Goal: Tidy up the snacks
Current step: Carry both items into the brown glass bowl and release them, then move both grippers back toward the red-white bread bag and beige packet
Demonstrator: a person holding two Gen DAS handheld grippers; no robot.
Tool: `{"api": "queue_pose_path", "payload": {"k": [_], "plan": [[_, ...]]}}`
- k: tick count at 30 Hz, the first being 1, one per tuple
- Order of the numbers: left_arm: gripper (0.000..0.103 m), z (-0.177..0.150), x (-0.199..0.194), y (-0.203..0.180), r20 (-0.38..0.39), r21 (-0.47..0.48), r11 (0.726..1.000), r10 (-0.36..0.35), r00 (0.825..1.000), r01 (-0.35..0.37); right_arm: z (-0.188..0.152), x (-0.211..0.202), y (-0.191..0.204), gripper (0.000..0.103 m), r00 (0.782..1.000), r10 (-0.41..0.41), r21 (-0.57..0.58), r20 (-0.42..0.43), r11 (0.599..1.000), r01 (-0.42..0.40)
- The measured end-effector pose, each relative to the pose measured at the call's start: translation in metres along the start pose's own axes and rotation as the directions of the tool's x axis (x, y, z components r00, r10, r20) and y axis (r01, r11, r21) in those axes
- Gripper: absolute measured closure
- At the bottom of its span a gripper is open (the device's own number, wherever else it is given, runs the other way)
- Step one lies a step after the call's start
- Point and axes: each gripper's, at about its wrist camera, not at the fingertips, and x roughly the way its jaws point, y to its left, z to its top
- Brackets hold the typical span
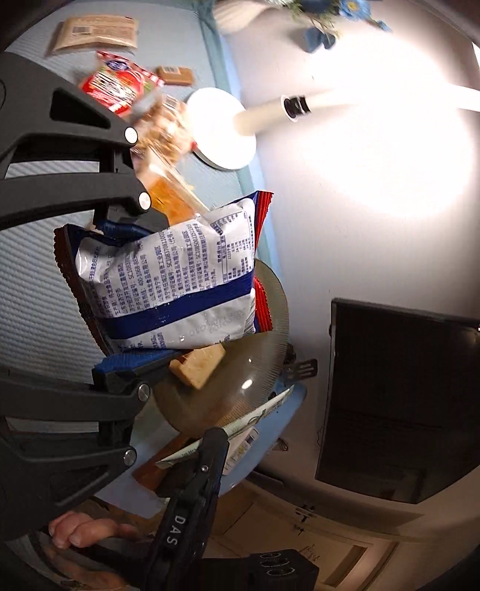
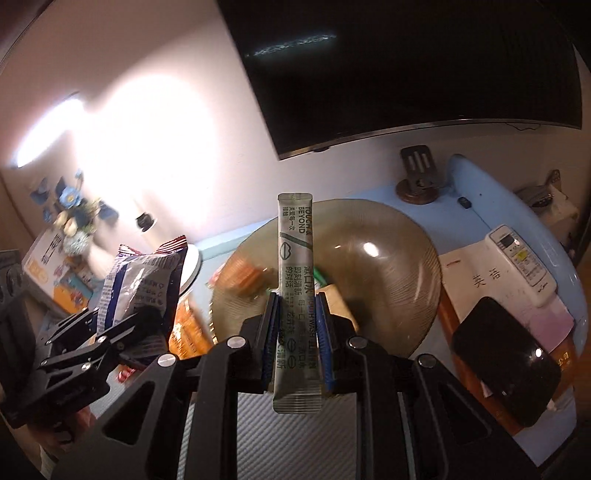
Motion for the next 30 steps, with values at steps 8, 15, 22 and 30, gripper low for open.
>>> {"api": "queue_pose_path", "payload": {"k": [8, 15, 22, 30], "plan": [[0.029, 0.047, 0.070, -0.035, -0.006, 0.052, 0.997, -0.065, 0.998, 0.065, 0.024, 0.028, -0.030, 0.078, 0.995, -0.104, 0.044, -0.006, 0.994, 0.104], [0.026, 0.034, 0.050, -0.008, 0.017, -0.016, 0.999, -0.033, 0.999, 0.033, -0.011, 0.020, -0.008, 0.072, 0.998, -0.023, 0.008, -0.054, 1.000, 0.024], [0.016, -0.035, -0.028, 0.070, 0.026, -0.197, 0.980, 0.028, 0.999, -0.023, -0.072, 0.019, 0.082, 0.053, 0.986, 0.115, -0.128, -0.123, 0.983, -0.131], [0.011, -0.146, -0.097, 0.183, -0.091, -0.403, 0.818, 0.410, 0.908, -0.410, -0.158, 0.069, 0.183, 0.016, 0.958, 0.168, -0.341, -0.231, 0.909, -0.241]]}}
